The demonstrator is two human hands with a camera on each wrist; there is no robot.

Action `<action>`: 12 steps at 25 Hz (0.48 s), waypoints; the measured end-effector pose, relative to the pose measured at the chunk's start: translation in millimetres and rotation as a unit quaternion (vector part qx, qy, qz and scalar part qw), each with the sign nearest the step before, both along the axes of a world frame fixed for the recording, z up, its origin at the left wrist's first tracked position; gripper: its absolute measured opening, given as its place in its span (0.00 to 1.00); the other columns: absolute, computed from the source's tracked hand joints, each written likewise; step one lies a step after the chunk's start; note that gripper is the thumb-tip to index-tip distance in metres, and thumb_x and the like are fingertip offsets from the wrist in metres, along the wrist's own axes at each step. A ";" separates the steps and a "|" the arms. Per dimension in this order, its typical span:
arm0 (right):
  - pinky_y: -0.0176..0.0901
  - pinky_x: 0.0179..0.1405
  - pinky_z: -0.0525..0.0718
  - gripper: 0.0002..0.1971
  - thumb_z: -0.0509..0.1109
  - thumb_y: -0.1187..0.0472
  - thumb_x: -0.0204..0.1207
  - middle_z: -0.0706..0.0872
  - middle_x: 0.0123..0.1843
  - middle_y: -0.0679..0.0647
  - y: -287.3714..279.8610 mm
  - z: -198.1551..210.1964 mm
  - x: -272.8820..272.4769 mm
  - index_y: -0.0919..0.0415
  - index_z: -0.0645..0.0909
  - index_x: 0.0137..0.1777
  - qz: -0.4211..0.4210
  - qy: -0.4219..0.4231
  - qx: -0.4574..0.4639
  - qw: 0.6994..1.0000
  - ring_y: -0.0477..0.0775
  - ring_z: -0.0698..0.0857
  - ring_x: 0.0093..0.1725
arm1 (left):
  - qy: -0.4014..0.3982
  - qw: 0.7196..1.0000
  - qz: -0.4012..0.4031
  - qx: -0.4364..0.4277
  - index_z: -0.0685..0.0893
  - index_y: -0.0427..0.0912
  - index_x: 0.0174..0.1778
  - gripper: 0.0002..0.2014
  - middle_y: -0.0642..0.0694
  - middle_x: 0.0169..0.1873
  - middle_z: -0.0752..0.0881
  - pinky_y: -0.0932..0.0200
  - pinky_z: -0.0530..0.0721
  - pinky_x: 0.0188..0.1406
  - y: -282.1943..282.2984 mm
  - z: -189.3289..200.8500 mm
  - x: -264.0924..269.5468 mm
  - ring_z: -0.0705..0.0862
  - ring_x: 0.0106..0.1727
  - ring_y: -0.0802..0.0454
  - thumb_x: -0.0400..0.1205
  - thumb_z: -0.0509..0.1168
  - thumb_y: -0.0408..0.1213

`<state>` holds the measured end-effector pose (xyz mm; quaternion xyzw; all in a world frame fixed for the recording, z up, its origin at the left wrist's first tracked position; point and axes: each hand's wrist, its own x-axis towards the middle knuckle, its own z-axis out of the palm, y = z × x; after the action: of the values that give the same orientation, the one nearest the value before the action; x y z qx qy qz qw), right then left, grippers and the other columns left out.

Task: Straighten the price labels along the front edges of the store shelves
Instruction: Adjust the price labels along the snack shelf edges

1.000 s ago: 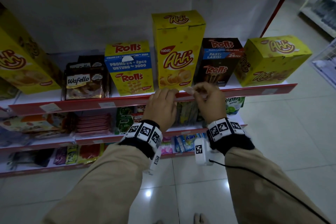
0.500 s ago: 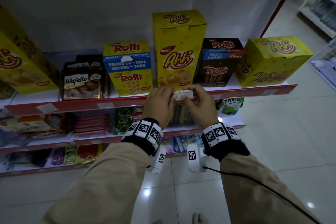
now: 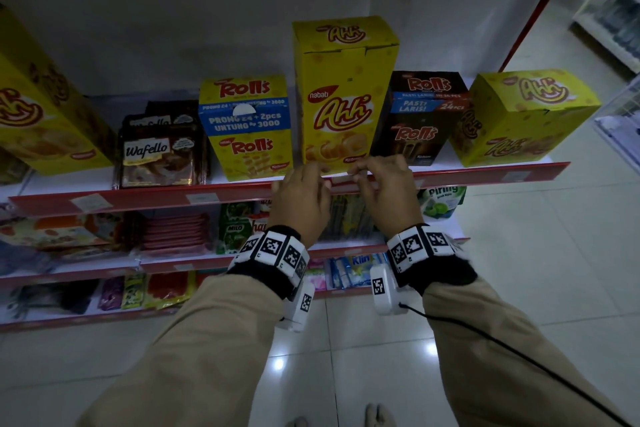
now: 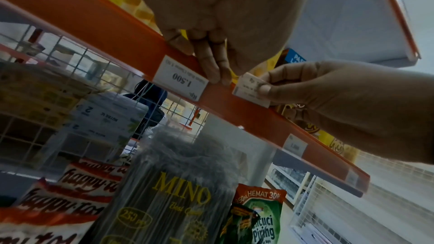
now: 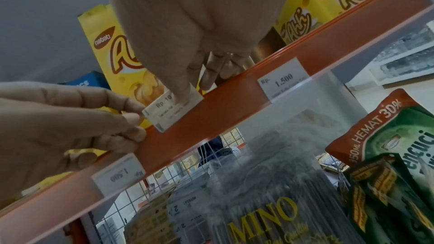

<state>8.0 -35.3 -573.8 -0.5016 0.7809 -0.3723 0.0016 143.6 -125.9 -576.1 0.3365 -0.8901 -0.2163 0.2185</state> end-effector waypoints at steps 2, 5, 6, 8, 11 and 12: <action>0.51 0.51 0.73 0.06 0.70 0.64 0.76 0.83 0.48 0.50 0.1 -1.5 -0.2 0.54 0.85 0.49 0.000 0.053 0.006 0.999 0.59 0.75 0.54 | 0.014 1.000 -0.014 -0.004 0.77 0.47 0.62 0.12 0.47 0.49 0.83 0.48 0.70 0.50 -1.1 -0.7 0.5 0.78 0.54 0.44 0.84 0.59 0.43; 0.49 0.49 0.69 0.07 0.70 0.64 0.75 0.82 0.51 0.54 -0.4 -3.5 -1.0 0.55 0.85 0.51 0.003 0.100 0.030 0.995 0.60 0.75 0.54 | -0.033 0.997 -0.031 -0.068 0.79 0.47 0.60 0.11 0.45 0.52 0.80 0.48 0.69 0.51 0.0 -3.1 2.7 0.77 0.56 0.42 0.83 0.60 0.44; 0.49 0.49 0.69 0.07 0.70 0.64 0.75 0.82 0.50 0.54 0.0 -4.1 -0.5 0.55 0.85 0.51 0.005 0.106 0.036 0.994 0.61 0.75 0.53 | -0.047 0.995 -0.029 -0.086 0.81 0.47 0.58 0.11 0.44 0.52 0.79 0.47 0.69 0.52 0.3 -4.2 2.6 0.76 0.55 0.41 0.83 0.61 0.44; 0.50 0.48 0.70 0.07 0.70 0.64 0.74 0.83 0.50 0.56 2.3 -5.4 0.5 0.56 0.85 0.51 0.008 0.114 0.045 0.992 0.63 0.76 0.53 | -0.063 0.991 -0.019 -0.112 0.82 0.45 0.55 0.09 0.42 0.49 0.79 0.47 0.69 0.51 0.7 -5.4 1.2 0.76 0.53 0.40 0.82 0.62 0.42; 0.55 0.50 0.75 0.08 0.71 0.63 0.73 0.81 0.51 0.60 8.9 -6.2 -1.4 0.60 0.83 0.52 0.010 0.127 0.070 0.989 0.66 0.77 0.54 | -0.090 0.984 -0.011 -0.156 0.85 0.44 0.52 0.09 0.41 0.48 0.80 0.47 0.68 0.50 1.8 -6.0 -1.5 0.78 0.51 0.40 0.77 0.68 0.34; 0.55 0.49 0.76 0.08 0.71 0.63 0.73 0.81 0.51 0.61 10.6 -6.5 -2.4 0.61 0.83 0.52 0.011 0.133 0.079 0.988 0.66 0.77 0.53 | -0.096 0.981 -0.007 -0.171 0.86 0.43 0.50 0.09 0.41 0.47 0.81 0.48 0.68 0.48 2.5 -6.4 -1.9 0.79 0.50 0.40 0.74 0.69 0.31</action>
<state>5.6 -24.7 -580.3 -0.5540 0.7951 -0.2394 -0.0589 141.7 -123.3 -582.5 0.3071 -0.9330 -0.0292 0.1850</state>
